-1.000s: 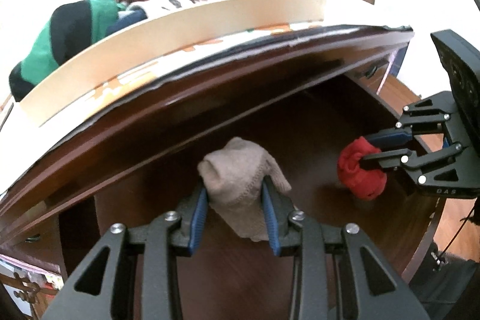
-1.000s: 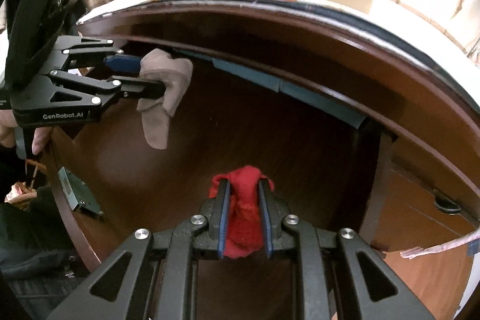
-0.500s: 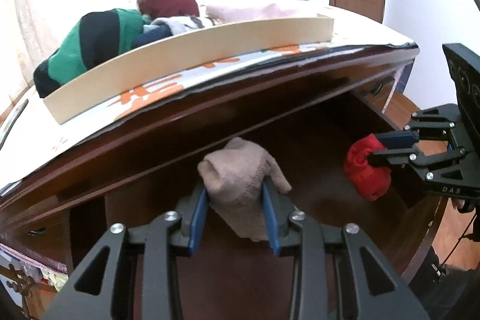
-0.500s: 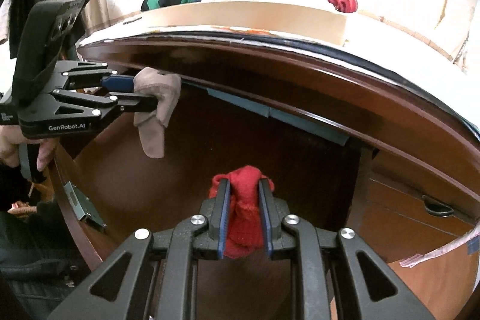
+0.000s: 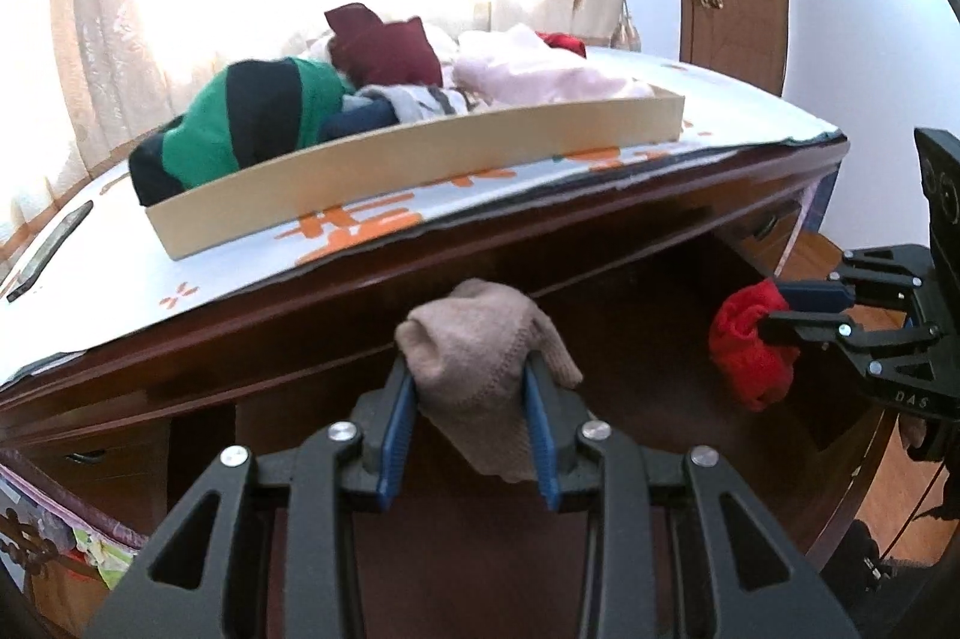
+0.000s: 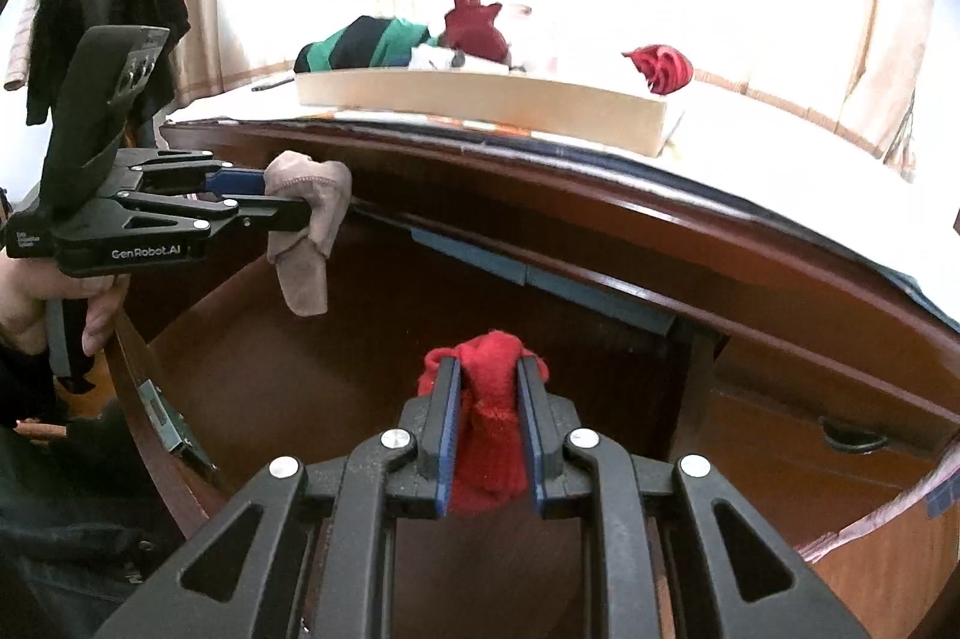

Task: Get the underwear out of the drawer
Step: 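Lift the red and beige socks out of the drawer over the tray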

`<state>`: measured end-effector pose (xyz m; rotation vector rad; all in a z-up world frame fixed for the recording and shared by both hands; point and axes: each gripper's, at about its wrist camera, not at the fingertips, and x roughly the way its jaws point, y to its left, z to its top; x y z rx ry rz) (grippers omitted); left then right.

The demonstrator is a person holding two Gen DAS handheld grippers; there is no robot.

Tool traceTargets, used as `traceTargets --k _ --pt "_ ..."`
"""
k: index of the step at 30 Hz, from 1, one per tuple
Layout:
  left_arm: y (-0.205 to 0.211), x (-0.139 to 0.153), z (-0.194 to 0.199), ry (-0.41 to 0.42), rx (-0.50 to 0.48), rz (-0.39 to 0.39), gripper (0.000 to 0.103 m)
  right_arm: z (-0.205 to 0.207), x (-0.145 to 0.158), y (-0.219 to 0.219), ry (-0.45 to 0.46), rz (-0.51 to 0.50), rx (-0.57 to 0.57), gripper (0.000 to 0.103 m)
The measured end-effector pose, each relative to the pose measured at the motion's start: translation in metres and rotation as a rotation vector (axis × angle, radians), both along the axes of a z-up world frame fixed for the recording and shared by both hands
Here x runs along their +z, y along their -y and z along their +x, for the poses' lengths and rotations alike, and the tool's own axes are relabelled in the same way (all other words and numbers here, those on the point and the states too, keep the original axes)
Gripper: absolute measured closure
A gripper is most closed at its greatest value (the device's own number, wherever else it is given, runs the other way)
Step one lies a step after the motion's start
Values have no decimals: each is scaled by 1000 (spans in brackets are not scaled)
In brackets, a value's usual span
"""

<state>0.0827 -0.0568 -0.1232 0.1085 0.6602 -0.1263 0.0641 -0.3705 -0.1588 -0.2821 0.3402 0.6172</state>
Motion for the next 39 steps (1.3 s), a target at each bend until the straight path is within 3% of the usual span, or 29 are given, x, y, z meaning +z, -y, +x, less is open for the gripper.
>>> traceTargets --k 17,26,39 --pt "-6 16 -5 69 25 -29 70 -11 22 2 94 51 15 83" --pt "-8 30 -5 89 14 -21 70 -8 37 1 89 74 46 83" --pt "-19 83 5 176 2 17 70 -5 95 -2 132 105 101 83"
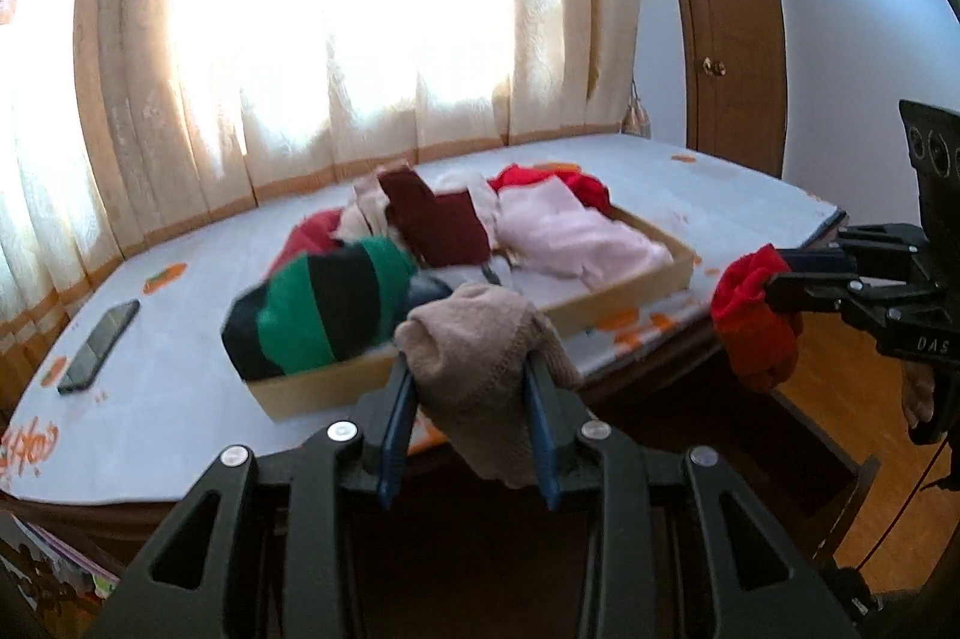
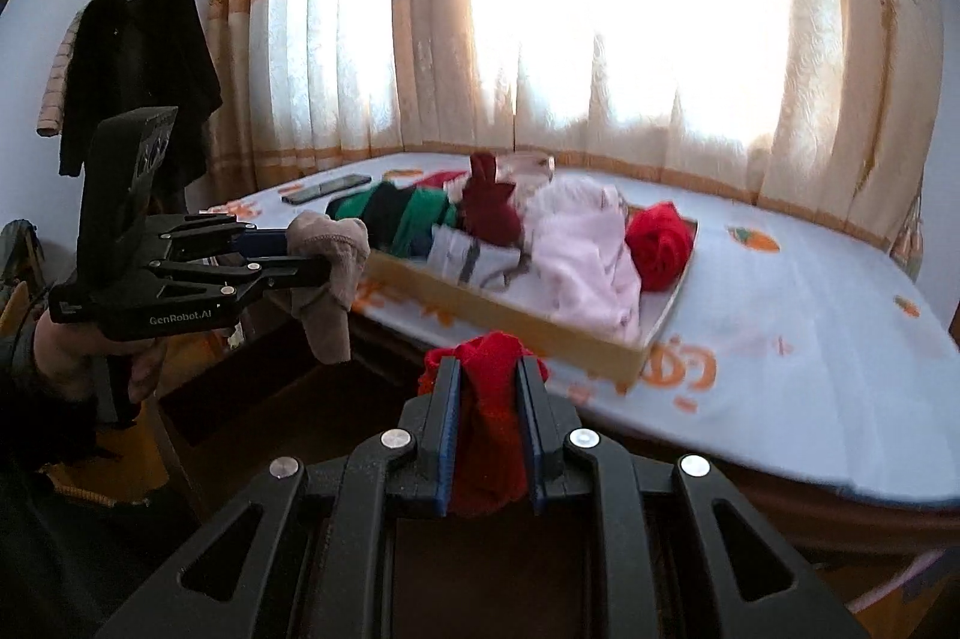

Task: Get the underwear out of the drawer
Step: 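Lift the red and beige socks out of the drawer over the tray, then lower both socks into the tray and open both grippers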

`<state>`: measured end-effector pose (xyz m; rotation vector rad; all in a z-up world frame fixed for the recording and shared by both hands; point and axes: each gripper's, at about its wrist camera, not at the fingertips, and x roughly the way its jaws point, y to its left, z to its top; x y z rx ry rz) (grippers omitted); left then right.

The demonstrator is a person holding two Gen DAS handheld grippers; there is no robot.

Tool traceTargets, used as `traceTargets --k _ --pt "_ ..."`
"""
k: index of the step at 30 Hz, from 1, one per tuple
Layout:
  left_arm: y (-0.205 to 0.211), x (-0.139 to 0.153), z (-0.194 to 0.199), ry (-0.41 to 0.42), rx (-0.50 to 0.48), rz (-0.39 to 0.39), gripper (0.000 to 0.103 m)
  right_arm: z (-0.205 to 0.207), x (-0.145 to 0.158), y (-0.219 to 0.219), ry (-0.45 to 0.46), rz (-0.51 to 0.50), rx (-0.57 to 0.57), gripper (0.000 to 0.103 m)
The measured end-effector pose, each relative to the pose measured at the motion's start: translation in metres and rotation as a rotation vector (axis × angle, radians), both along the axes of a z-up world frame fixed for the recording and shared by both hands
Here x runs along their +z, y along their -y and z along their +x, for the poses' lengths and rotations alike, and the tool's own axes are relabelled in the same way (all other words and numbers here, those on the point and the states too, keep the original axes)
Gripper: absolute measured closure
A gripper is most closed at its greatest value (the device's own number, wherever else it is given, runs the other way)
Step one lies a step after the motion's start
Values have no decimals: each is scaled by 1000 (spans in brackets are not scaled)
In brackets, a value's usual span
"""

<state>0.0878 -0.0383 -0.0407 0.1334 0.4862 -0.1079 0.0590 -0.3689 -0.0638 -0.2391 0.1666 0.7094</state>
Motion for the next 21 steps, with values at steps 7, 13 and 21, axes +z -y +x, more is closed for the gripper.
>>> traceTargets --k 7,13,21 --pt "0 25 18 31 -15 20 70 10 29 -8 21 5 9 83" --pt "0 42 36 43 -16 46 70 21 44 -15 31 17 7 83" --pt "1 52 63 32 -15 80 70 43 61 -23 28 38 -5 83"
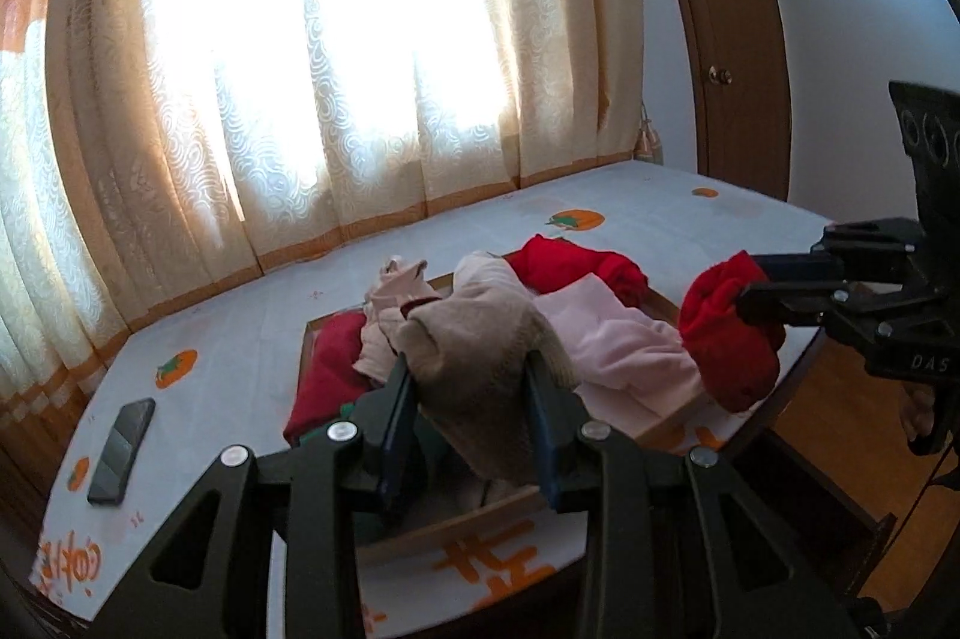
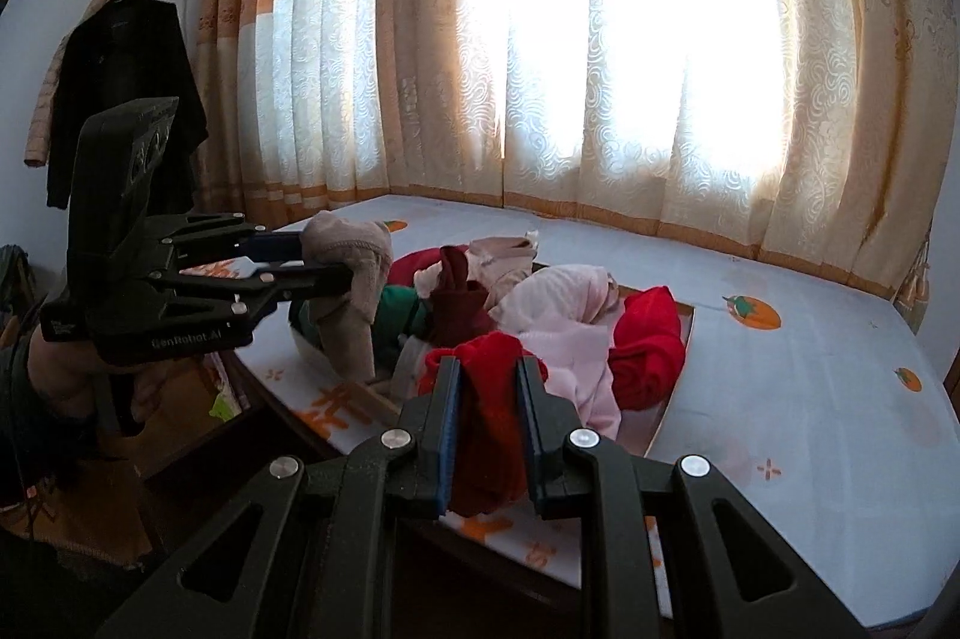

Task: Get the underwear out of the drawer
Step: 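Lower both socks into the tray and open both grippers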

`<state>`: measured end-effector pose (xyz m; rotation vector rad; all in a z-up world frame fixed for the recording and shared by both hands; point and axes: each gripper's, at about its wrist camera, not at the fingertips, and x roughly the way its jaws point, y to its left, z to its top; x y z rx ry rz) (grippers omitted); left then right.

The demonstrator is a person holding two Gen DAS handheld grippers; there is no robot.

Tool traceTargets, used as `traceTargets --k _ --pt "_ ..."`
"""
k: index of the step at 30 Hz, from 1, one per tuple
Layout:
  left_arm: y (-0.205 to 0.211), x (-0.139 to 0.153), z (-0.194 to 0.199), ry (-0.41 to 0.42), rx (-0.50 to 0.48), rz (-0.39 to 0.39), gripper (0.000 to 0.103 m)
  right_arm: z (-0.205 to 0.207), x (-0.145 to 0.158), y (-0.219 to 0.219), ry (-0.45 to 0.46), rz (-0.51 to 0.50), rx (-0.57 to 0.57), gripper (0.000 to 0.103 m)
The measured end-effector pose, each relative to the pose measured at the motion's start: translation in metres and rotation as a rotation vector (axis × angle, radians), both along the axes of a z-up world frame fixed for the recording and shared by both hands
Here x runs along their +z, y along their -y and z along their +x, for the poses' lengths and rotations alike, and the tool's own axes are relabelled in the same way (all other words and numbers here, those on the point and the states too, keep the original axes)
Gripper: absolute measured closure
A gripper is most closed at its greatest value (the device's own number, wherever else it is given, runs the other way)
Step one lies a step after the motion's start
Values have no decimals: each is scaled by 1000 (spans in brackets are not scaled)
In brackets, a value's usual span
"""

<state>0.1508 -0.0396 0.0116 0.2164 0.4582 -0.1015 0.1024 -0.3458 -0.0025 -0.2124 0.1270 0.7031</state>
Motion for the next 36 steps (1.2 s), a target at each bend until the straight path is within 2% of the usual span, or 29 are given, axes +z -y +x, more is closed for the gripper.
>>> traceTargets --k 11,20,26,34,36 --pt "-10 -1 47 -93 24 -22 70 38 19 -17 -51 38 -1 83" --pt "-20 -17 71 -175 42 -53 70 66 15 -38 -116 25 9 83" --pt "-20 -21 79 -191 45 -53 69 80 7 -50 -151 -5 -7 83" --pt "-16 -28 90 -206 50 -23 61 95 -4 -60 -190 -47 -40 83" --pt "-13 -31 93 -214 47 -3 55 99 -8 -61 -206 -59 -49 83"
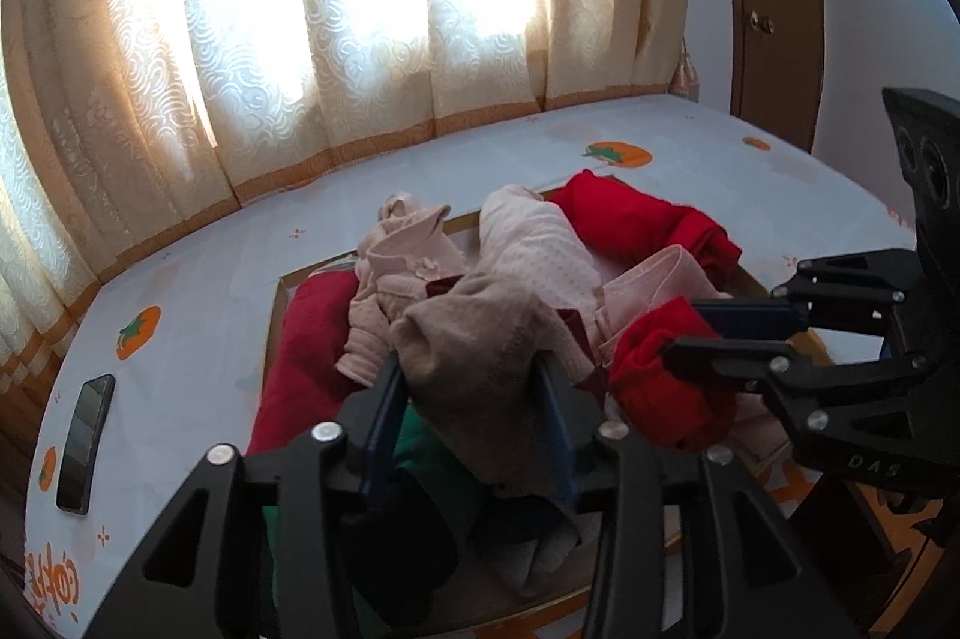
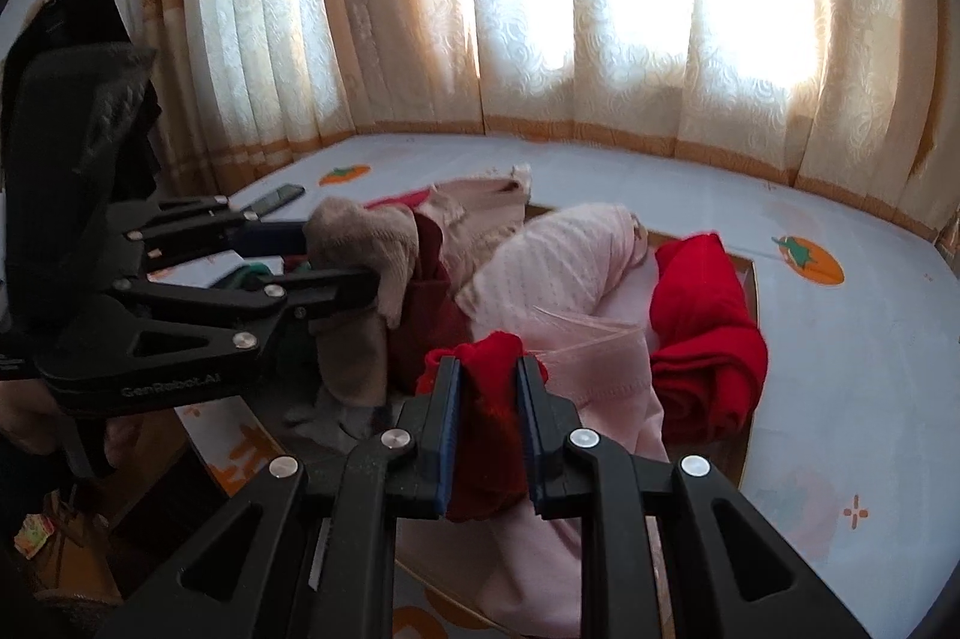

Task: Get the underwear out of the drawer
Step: 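Lower both socks into the tray and open both grippers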

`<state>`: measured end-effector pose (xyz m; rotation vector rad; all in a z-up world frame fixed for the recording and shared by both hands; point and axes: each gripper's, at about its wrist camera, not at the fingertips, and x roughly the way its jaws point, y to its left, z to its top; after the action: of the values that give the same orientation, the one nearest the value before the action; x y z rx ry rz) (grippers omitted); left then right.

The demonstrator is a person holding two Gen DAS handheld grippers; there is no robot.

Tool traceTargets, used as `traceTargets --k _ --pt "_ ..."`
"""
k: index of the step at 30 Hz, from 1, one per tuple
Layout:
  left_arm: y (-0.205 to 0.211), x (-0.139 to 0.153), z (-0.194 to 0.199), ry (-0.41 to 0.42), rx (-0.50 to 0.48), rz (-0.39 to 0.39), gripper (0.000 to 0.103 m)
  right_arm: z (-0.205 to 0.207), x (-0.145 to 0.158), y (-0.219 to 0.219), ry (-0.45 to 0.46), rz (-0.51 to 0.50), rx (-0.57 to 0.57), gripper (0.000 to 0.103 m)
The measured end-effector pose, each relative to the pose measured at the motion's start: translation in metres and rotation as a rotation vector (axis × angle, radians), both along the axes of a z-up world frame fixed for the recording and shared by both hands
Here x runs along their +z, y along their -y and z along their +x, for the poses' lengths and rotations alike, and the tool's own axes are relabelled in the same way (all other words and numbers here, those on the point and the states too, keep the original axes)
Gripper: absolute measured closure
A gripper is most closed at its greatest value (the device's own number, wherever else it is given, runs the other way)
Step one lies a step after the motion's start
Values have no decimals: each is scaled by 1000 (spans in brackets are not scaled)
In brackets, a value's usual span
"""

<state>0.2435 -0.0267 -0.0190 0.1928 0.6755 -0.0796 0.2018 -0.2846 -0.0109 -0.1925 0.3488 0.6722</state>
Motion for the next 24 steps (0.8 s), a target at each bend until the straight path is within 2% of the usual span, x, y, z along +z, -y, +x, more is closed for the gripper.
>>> traceTargets --k 1,4,6,7,8,10,11,16,19,24 --pt "1 -1 1 -3 2 5 49 2 -2 0 -5 -2 -1 83" --pt "1 -3 3 -8 -3 0 41 4 -5 -1 -13 -10 3 82" --pt "3 -4 3 -7 0 10 35 3 -4 -2 -7 -17 1 77" --pt "4 -4 2 -5 -1 15 31 3 -4 -2 -7 -19 0 67" --pt "5 -4 1 -3 -1 16 31 2 -4 -2 -7 -20 -2 55" --pt "5 -1 -3 3 -2 6 31 -1 -3 0 3 -15 -14 38" --pt "5 1 -5 10 -3 0 31 -3 -2 1 12 -7 -17 36" --pt "3 18 -23 72 2 -24 16 -13 3 9 39 19 -28 35" --pt "1 26 -30 98 2 -37 13 -17 4 11 47 23 -36 34" --pt "2 31 -40 115 1 -33 13 -24 5 15 58 38 -43 33"
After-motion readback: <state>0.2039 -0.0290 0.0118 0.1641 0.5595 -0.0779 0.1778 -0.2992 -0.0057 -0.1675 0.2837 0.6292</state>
